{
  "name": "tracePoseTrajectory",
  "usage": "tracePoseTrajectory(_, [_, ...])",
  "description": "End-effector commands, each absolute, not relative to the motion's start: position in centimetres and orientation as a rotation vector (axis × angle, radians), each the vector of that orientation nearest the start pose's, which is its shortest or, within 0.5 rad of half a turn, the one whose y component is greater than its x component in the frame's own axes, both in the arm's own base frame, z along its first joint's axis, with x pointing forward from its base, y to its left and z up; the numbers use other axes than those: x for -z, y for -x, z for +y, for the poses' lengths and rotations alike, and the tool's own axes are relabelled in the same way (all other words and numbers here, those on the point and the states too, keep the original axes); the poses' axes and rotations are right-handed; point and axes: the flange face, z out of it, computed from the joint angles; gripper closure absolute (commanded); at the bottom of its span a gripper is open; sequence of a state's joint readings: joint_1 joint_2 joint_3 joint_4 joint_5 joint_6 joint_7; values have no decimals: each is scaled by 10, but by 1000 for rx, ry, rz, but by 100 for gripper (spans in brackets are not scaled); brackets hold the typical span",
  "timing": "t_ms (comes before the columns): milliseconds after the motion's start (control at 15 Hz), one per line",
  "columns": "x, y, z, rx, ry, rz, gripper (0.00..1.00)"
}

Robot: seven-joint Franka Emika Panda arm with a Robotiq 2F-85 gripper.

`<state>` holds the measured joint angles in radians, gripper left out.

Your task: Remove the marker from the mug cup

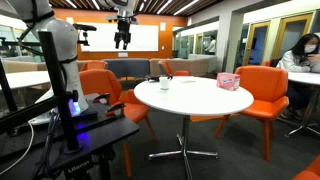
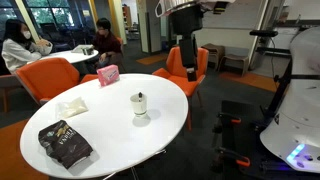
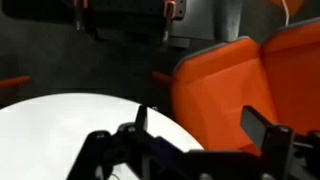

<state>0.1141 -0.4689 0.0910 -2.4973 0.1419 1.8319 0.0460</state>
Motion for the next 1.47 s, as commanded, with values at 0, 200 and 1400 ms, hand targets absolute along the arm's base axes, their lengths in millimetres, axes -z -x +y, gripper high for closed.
tracePoseTrajectory(0, [-435, -368, 89, -316, 3054, -146, 0])
tracePoseTrajectory(200, [-435, -368, 89, -316, 3054, -146, 0])
tracePoseTrajectory(1400, [-411, -496, 29, 213, 3016, 465, 0])
